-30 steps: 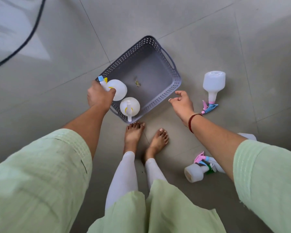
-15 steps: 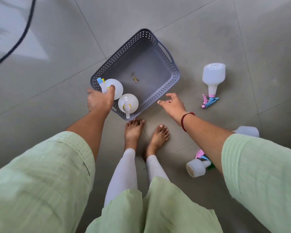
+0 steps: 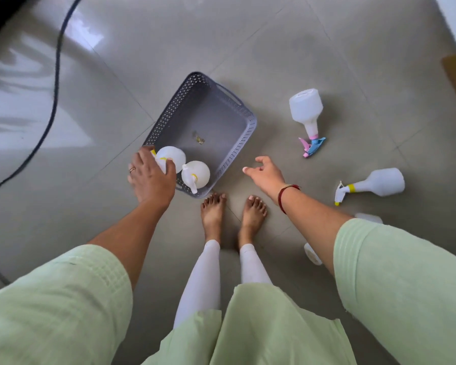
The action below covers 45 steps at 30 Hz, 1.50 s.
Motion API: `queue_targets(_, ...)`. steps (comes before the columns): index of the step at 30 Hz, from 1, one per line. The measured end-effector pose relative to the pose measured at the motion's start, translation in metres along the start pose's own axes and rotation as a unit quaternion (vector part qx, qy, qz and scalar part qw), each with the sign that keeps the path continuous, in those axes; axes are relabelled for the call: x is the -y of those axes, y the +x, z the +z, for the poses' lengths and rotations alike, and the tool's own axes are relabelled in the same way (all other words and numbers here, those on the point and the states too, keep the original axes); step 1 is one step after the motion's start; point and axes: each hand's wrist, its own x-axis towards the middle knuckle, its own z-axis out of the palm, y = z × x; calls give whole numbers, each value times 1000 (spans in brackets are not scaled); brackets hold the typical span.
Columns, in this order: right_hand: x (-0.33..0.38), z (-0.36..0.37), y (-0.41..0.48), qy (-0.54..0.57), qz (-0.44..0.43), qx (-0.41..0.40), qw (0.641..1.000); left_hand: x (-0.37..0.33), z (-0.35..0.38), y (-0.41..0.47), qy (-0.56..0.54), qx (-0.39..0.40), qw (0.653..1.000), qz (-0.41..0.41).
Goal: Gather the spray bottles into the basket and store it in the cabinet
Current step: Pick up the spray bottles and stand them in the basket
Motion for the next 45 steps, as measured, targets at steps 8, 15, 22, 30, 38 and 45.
queue_targets(8, -80, -49, -18, 101, 55, -54, 992, -93, 50, -55, 29, 106, 976, 189)
queue_targets(15, -171, -81, -34, 172, 130, -107, 971, -153, 95, -117, 75, 222, 939, 253)
queue_targets(22, -254, -106, -47, 202, 195, -159, 947, -171, 125, -144, 169, 289, 897, 289)
queue_targets(30, -336, -118, -43, 259, 271, -186, 908, -194, 181, -159, 242, 395, 815, 349)
queue_targets(38, -382, -90, 14, 293, 297, -187, 889, -200, 276, -187, 368, 445, 633, 516)
queue_targets(45, -410, -66, 66, 279, 393, -220, 848, -181, 333, -202, 327, 490, 640, 493)
